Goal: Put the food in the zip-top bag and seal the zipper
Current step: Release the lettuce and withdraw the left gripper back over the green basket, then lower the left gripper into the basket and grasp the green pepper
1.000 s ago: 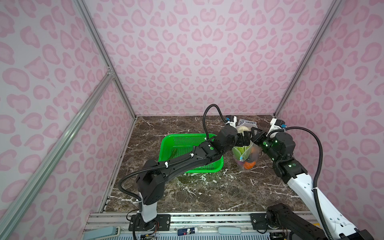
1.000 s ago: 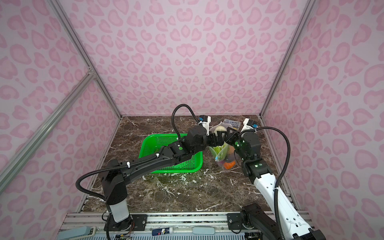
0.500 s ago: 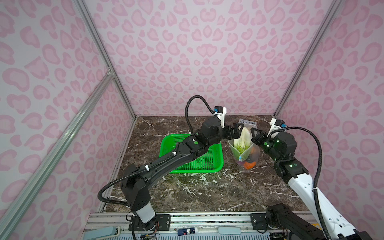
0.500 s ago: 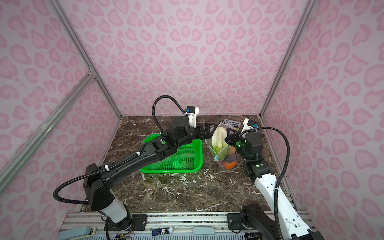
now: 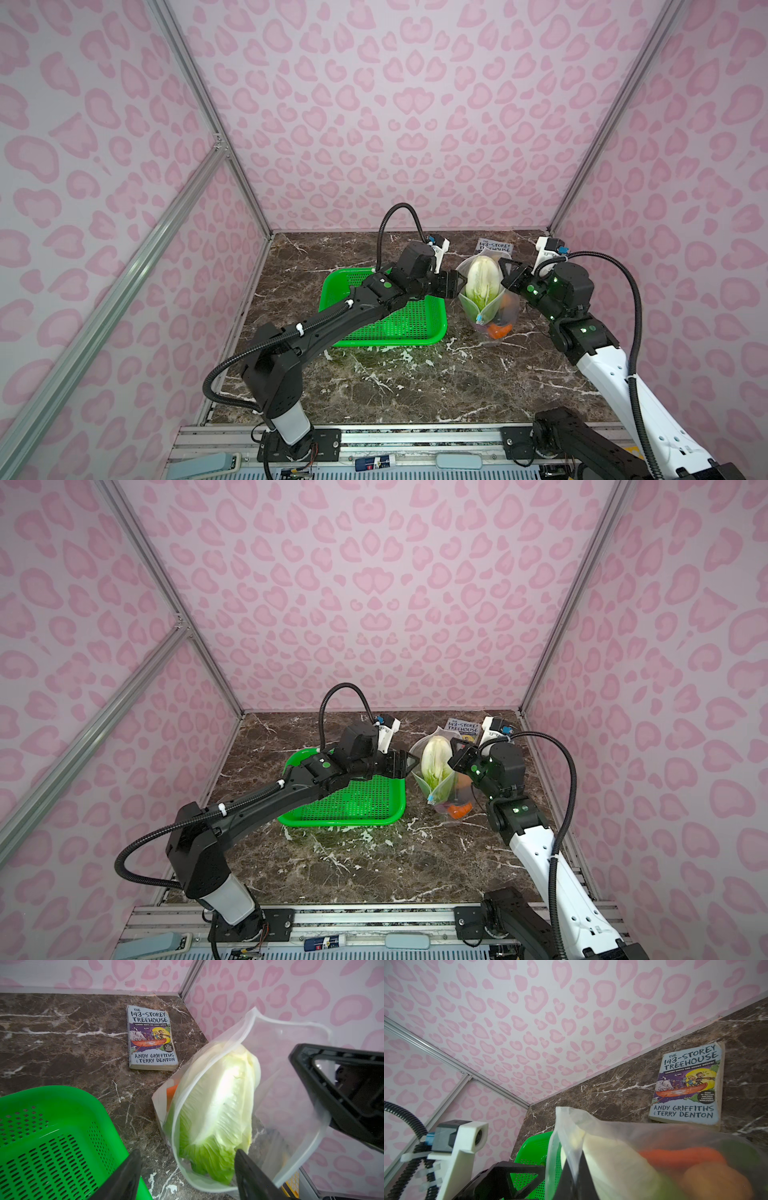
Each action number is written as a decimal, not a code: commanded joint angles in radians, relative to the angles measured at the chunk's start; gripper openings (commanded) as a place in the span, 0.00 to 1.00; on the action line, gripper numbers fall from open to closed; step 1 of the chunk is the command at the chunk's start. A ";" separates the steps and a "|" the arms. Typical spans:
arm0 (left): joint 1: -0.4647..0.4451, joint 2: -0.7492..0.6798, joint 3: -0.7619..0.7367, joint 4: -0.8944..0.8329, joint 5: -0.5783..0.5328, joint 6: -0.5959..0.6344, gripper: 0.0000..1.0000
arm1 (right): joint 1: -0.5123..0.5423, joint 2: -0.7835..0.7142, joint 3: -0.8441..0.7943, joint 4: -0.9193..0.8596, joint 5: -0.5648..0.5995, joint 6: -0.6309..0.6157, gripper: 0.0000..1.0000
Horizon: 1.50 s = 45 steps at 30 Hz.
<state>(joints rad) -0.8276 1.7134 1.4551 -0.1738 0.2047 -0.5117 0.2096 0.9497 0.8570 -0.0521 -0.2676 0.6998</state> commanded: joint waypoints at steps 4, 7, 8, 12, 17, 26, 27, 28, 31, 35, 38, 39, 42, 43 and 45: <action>0.008 0.090 0.094 -0.030 0.073 0.011 0.28 | 0.000 0.007 0.020 -0.017 -0.040 -0.045 0.00; 0.009 0.098 0.123 -0.047 0.094 0.003 0.04 | -0.001 0.023 0.041 -0.059 -0.040 -0.080 0.00; 0.010 0.088 0.121 -0.047 0.096 0.002 0.04 | -0.004 0.035 0.057 -0.084 -0.043 -0.100 0.00; 0.009 0.018 0.105 -0.069 0.101 0.006 0.04 | -0.027 0.069 0.127 -0.186 -0.054 -0.165 0.00; 0.009 -0.052 0.122 -0.133 0.145 0.000 0.03 | -0.034 0.041 0.207 -0.256 -0.008 -0.222 0.00; 0.022 -0.066 0.083 -0.152 0.102 0.005 0.03 | -0.020 0.028 0.169 -0.190 -0.055 -0.163 0.00; 0.026 -0.066 0.074 -0.153 0.102 -0.002 0.04 | -0.010 0.035 0.154 -0.173 -0.060 -0.152 0.00; 0.033 -0.068 0.066 -0.152 0.106 -0.010 0.06 | 0.000 0.043 0.144 -0.160 -0.064 -0.146 0.00; 0.065 -0.088 0.038 -0.151 0.106 -0.034 0.31 | 0.027 0.068 0.136 -0.148 -0.059 -0.142 0.00; 0.117 -0.153 -0.018 -0.155 0.054 -0.040 0.68 | 0.039 0.081 0.139 -0.135 -0.055 -0.144 0.00; 0.173 -0.212 -0.070 -0.178 -0.020 -0.013 0.71 | 0.040 0.079 0.142 -0.132 -0.049 -0.148 0.00; 0.196 -0.230 -0.088 -0.187 -0.041 -0.003 0.72 | 0.040 0.078 0.142 -0.131 -0.048 -0.148 0.00; 0.271 -0.258 -0.134 -0.237 -0.087 0.046 0.71 | 0.040 0.075 0.138 -0.129 -0.047 -0.145 0.00; 0.294 -0.259 -0.139 -0.265 -0.106 0.075 0.71 | 0.040 0.073 0.136 -0.129 -0.047 -0.144 0.00; 0.331 -0.250 -0.139 -0.324 -0.142 0.133 0.70 | 0.041 0.070 0.128 -0.124 -0.044 -0.142 0.00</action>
<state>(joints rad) -0.5285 1.4628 1.3258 -0.4065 0.1375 -0.4728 0.2489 1.0241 0.9977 -0.2276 -0.3145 0.5575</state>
